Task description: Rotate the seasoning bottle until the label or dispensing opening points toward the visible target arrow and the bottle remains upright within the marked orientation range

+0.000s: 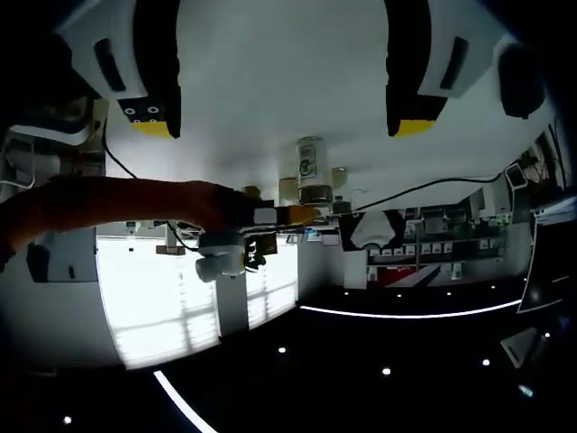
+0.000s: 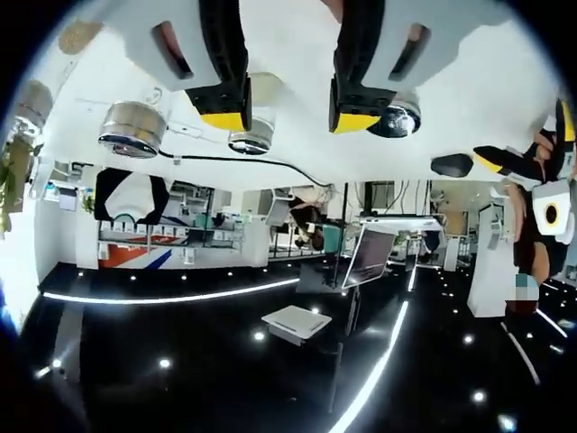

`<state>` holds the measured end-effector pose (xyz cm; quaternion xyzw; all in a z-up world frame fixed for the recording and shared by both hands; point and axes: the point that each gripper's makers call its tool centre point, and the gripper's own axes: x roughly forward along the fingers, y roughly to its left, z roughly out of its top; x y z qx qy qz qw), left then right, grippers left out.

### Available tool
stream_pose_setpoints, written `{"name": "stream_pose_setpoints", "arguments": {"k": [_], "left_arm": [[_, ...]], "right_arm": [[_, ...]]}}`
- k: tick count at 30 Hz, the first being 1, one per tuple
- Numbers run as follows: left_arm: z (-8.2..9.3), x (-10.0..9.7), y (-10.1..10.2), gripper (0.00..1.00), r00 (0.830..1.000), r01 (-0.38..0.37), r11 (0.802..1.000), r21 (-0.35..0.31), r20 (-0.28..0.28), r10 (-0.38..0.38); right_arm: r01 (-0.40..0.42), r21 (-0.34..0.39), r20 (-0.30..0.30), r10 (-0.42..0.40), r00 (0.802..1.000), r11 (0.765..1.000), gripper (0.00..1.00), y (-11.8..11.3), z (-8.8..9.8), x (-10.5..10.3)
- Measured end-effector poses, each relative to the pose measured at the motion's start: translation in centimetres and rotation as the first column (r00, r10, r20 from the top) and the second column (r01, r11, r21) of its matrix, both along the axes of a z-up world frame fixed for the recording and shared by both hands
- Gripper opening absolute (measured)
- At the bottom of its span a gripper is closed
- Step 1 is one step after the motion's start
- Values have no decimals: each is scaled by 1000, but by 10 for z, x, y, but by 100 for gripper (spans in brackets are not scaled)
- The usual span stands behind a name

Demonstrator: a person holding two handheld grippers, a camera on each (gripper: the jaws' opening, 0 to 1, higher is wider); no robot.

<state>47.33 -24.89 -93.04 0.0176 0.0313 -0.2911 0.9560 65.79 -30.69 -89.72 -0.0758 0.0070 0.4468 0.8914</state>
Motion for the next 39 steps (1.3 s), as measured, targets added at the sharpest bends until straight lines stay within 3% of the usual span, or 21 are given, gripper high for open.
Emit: {"name": "stream_pose_setpoints", "arguments": {"k": [3, 7, 8, 17, 21, 24, 27, 29, 34, 39], "left_arm": [[0, -1, 0, 100, 1000, 6, 1000, -2, -8, -6], [1, -2, -1, 100, 1000, 8, 1000, 3, -5, -8], [1, -2, -1, 100, 1000, 10, 1000, 0, -4, -10], [2, -1, 3, 100, 1000, 14, 1000, -11, -3, -14], [3, -3, 1, 100, 1000, 23, 1000, -21, -9, -23], [11, -6, -3, 100, 999, 45, 998, -53, 2, -45], [11, -5, -3, 100, 999, 40, 999, -37, 9, -40], [8, -4, -1, 100, 999, 36, 999, -32, 4, -36], [6, -3, -1, 100, 999, 35, 999, -38, -1, -35], [3, -2, -2, 100, 999, 37, 999, -31, -7, -37]], "right_arm": [[46, -57, 42, -44, 998, 997, 33, 4, -8, 15], [100, -49, 17, -99, 995, 994, 33, 6, -12, 31], [120, -53, 37, -118, 992, 991, 33, 5, -11, 36], [161, -55, 36, -159, 987, 985, 32, 12, -13, 57], [195, -102, 47, -191, 980, 975, 32, 14, -21, 65], [191, -79, 39, -189, 981, 978, 31, 19, -21, 69], [209, -110, 69, -202, 977, 972, 31, 21, -22, 71], [216, -84, 38, -214, 976, 973, 31, 21, -21, 72], [211, -99, 45, -208, 977, 972, 30, 20, -19, 69], [196, -47, -8, -196, 981, 980, 30, 14, -12, 59]]}}
